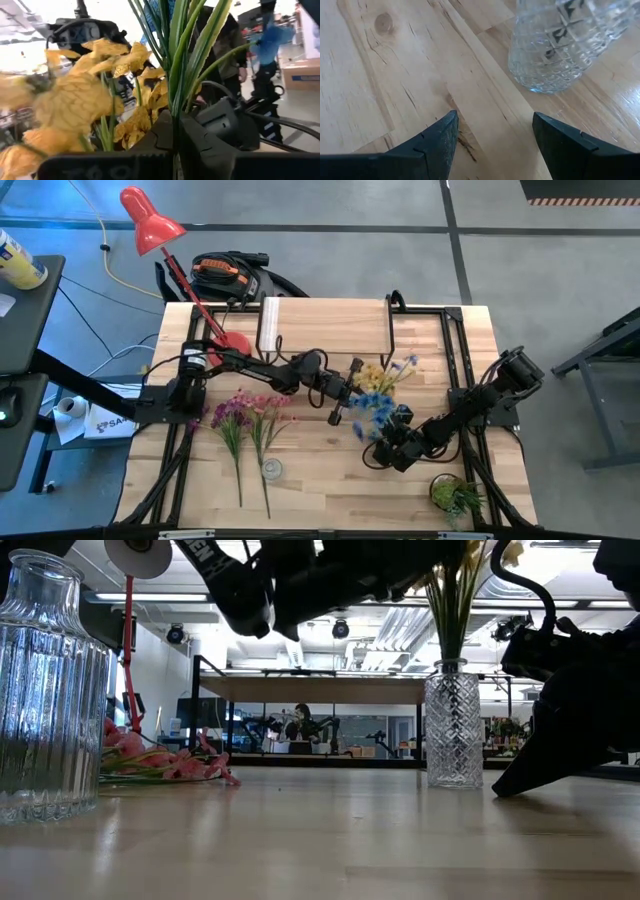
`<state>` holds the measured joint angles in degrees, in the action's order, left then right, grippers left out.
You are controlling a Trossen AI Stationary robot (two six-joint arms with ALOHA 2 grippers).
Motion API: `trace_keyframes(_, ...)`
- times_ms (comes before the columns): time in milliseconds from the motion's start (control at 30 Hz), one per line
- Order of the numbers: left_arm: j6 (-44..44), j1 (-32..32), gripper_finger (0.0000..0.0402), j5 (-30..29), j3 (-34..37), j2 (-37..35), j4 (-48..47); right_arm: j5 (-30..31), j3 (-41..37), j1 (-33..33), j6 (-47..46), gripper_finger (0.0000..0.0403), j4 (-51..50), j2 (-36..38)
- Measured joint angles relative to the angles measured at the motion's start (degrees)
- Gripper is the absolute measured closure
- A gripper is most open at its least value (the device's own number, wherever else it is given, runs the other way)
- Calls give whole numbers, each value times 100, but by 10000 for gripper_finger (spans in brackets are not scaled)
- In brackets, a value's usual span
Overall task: Pick and place flowers into a vace then onto a shelf
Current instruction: Put the blue flowers into the top vase
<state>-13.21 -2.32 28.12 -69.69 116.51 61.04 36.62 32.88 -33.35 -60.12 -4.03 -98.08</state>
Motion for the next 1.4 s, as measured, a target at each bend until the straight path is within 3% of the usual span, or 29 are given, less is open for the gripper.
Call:
trace_keyframes(500,201,-29,354,-673,-2,80,-523,17,-7,1,9,153,47,0)
trace_keyframes(800,485,-31,354,-772,-4,245,-313,918,-15,-1,795,153,96,-16)
trace_keyframes(933,560,-31,356,-772,-3,245,-290,1071,-27,11,594,153,-32,174)
trace_keyframes(1100,570,-31,358,-730,-2,245,-258,1887,-17,34,385,153,-165,692)
trace_keyframes(1400,602,-33,360,-622,0,245,-202,1927,-13,363,789,153,-9,1062)
